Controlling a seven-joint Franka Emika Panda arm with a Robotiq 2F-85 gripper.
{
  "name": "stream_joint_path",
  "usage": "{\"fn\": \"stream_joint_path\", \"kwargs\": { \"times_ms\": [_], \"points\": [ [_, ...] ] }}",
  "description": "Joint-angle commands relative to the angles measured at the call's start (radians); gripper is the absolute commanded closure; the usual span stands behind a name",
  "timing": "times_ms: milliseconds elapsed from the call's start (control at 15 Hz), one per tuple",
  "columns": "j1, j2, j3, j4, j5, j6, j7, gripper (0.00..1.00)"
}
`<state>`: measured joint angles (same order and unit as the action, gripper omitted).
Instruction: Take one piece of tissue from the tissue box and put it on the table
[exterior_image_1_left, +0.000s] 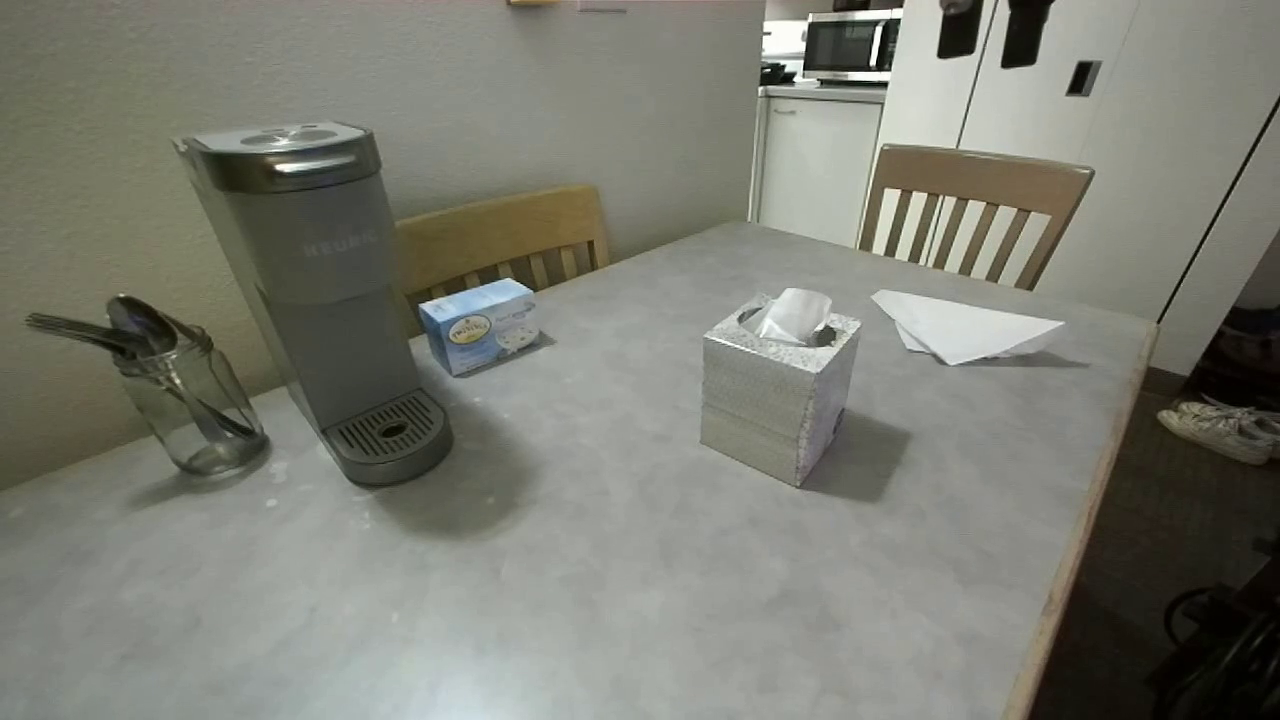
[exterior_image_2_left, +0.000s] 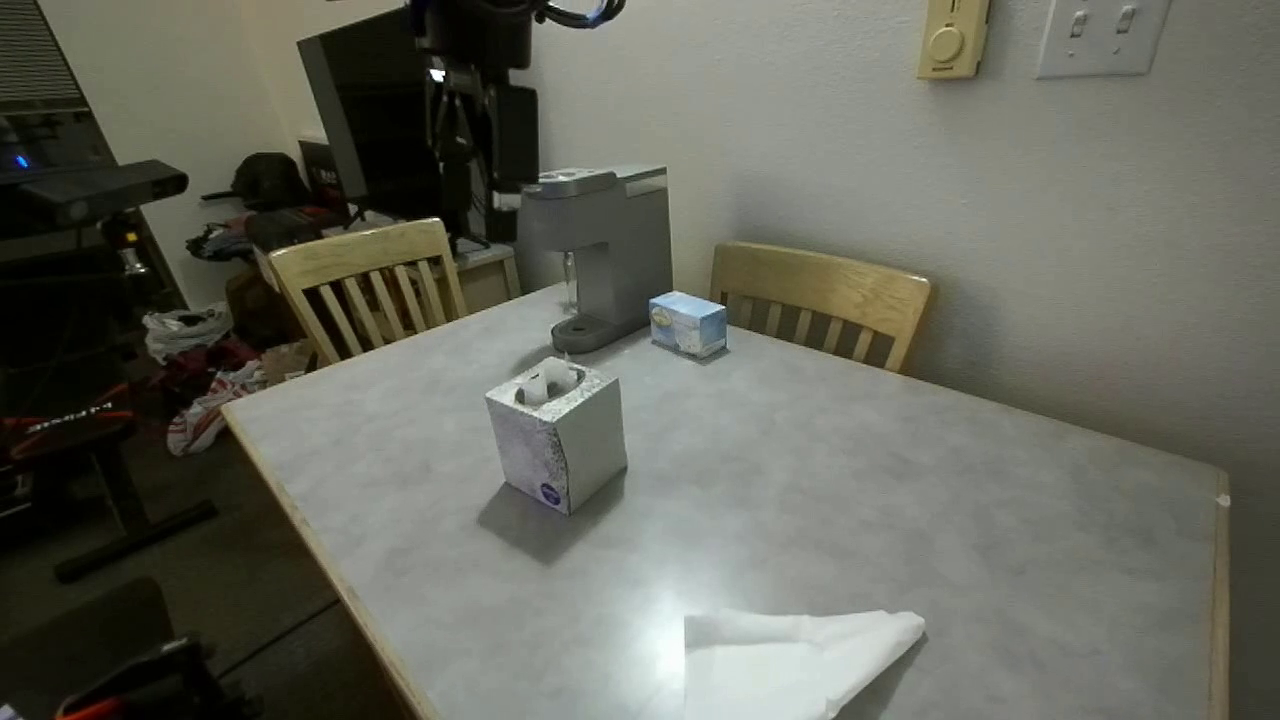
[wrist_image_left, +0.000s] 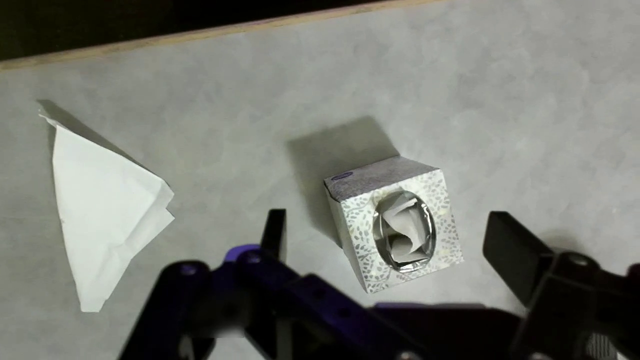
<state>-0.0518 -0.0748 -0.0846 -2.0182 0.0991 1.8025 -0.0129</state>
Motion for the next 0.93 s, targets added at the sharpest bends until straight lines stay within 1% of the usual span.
{"fn": "stream_joint_path", "kwargs": {
  "times_ms": [0, 333, 600, 733, 800, 867],
  "points": [
    [0.008, 0.087, 0.019, 0.069, 0.028, 0.009, 0.009, 0.0],
    [0.015, 0.172, 0.037, 0.121, 0.051, 0.015, -0.003, 0.0],
    [0.013, 0.257, 0.038, 0.172, 0.063, 0.025, 0.005, 0.0],
    [0.011, 0.289, 0.04, 0.199, 0.072, 0.013, 0.005, 0.0],
    [0.015, 0.244, 0.04, 0.154, 0.05, 0.019, 0.002, 0.0],
    [0.014, 0.261, 0.04, 0.166, 0.052, 0.019, 0.002, 0.0]
  ]
}}
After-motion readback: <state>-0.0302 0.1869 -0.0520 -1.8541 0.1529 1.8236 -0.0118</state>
